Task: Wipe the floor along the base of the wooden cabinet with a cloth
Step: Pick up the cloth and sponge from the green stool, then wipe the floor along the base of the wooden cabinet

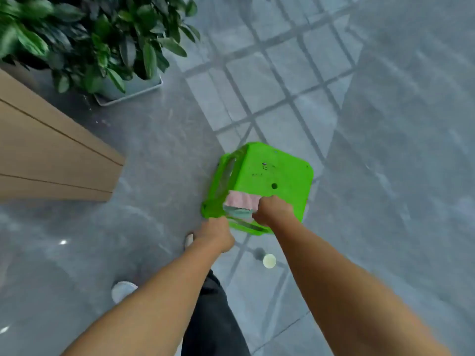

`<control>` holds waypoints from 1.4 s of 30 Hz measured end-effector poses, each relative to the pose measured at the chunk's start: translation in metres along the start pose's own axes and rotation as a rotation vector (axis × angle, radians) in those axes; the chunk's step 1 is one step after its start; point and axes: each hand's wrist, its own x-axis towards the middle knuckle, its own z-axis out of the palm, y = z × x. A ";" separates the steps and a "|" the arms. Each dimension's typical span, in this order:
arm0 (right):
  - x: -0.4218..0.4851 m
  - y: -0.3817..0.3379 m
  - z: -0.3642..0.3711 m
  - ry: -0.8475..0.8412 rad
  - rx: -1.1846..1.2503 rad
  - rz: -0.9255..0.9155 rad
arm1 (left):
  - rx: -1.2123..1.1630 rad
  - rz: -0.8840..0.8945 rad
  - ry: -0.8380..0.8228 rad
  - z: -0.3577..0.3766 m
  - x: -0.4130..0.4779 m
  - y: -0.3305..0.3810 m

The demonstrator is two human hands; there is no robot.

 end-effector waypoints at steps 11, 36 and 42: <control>0.108 -0.009 0.142 0.485 0.908 0.252 | -1.055 -0.057 0.110 0.066 0.183 -0.003; 0.469 -0.453 0.353 0.353 -0.124 -0.995 | -1.444 -0.421 0.686 0.172 0.500 -0.518; 0.460 -0.474 0.421 0.419 -0.360 -1.103 | -0.868 -0.421 1.018 0.242 0.492 -0.551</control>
